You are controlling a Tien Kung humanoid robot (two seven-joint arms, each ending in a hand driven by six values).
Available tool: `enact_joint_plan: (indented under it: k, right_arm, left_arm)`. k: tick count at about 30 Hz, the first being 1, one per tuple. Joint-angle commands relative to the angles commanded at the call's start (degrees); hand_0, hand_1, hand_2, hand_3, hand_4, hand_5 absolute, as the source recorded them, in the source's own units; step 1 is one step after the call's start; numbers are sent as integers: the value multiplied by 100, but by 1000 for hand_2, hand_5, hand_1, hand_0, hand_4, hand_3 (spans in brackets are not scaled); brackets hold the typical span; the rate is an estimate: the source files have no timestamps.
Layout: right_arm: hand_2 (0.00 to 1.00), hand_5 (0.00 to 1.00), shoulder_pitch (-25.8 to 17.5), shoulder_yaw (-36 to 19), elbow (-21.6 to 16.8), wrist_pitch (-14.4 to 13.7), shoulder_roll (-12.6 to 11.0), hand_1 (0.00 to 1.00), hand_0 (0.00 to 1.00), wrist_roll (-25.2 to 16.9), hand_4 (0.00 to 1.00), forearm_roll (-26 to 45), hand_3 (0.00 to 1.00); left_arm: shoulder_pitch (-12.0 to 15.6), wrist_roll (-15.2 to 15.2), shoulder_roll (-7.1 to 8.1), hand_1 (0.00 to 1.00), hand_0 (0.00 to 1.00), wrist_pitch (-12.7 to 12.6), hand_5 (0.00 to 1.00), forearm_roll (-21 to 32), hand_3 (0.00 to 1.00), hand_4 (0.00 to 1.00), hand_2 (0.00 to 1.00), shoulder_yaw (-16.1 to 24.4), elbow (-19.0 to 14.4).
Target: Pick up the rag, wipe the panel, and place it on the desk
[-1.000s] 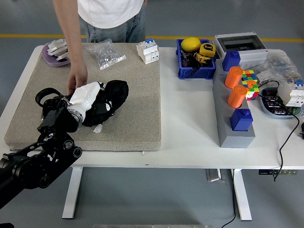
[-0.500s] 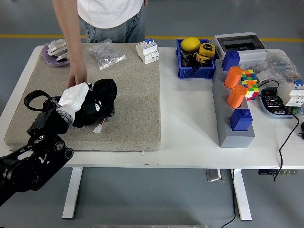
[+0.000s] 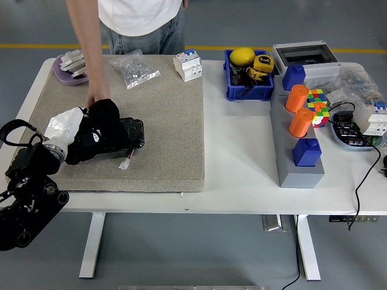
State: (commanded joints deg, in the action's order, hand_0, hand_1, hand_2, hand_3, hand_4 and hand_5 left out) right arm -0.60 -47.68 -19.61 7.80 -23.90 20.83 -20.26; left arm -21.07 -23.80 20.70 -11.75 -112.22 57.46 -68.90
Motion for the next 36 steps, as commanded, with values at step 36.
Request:
enact_joint_plan:
  k: [36]
  right_arm:
    - [755,998,-20,-68,-20,-11,-10,725,894,-4,998,-43,774]
  left_arm:
    - [310,-20,319,195,233,0,2,-50,550,504,567,271,-70]
